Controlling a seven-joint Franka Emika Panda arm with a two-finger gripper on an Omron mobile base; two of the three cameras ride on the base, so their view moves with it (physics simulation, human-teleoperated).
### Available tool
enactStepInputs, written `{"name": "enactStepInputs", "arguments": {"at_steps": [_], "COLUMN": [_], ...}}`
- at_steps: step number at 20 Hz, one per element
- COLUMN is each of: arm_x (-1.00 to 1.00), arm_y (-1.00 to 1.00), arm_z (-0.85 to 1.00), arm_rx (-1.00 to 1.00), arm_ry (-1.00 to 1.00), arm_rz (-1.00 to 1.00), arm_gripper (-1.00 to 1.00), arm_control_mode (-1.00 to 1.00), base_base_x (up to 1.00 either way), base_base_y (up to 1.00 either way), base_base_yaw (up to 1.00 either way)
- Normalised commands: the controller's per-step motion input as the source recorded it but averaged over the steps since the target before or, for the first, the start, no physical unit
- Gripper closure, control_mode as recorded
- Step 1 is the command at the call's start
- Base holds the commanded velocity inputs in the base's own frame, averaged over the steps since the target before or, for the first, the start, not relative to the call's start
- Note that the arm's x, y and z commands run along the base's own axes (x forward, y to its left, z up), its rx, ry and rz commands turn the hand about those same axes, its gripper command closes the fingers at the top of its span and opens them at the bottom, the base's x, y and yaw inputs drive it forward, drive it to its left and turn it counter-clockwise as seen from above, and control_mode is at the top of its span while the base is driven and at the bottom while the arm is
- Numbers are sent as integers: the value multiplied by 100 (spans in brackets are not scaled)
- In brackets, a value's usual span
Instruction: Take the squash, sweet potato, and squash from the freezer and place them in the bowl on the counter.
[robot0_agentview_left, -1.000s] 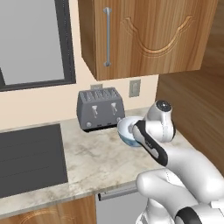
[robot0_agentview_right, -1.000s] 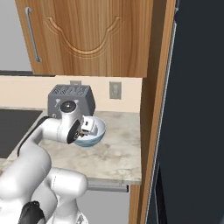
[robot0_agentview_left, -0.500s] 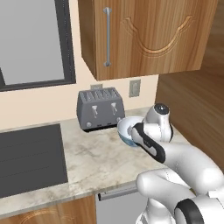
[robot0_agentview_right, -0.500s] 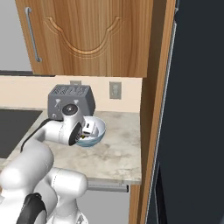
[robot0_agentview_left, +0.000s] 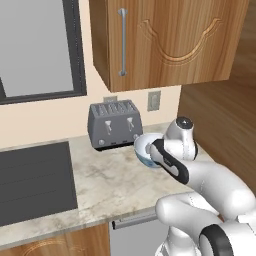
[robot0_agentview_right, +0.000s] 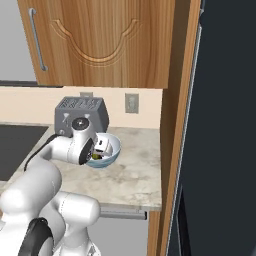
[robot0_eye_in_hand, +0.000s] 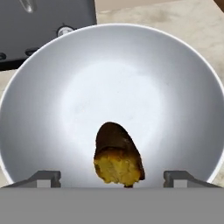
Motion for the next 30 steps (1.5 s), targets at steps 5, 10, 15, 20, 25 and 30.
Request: {"name": "enactStepInputs", "arguments": {"at_steps": [5, 10, 15, 20, 25, 30], "arm_x": [-11, -75, -77, -67, -37, -54], "arm_y": [0, 0, 0, 9, 4, 2], "arm_z": [4, 38, 54, 43, 79, 60], "arm_rx": [0, 0, 0, 0, 0, 0], "arm_ry": [0, -1, -2, 0, 0, -3], "arm_rz": [0, 0, 0, 0, 4, 4], "arm_gripper": [-100, -100, -100, -100, -100, -100], "arm_control_mode": [-100, -100, -100, -100, -100, -100], "base_base_x": [0, 0, 0, 0, 0, 0], "base_base_y": [0, 0, 0, 0, 0, 0], "base_base_yaw": [0, 0, 0, 0, 0, 0]}}
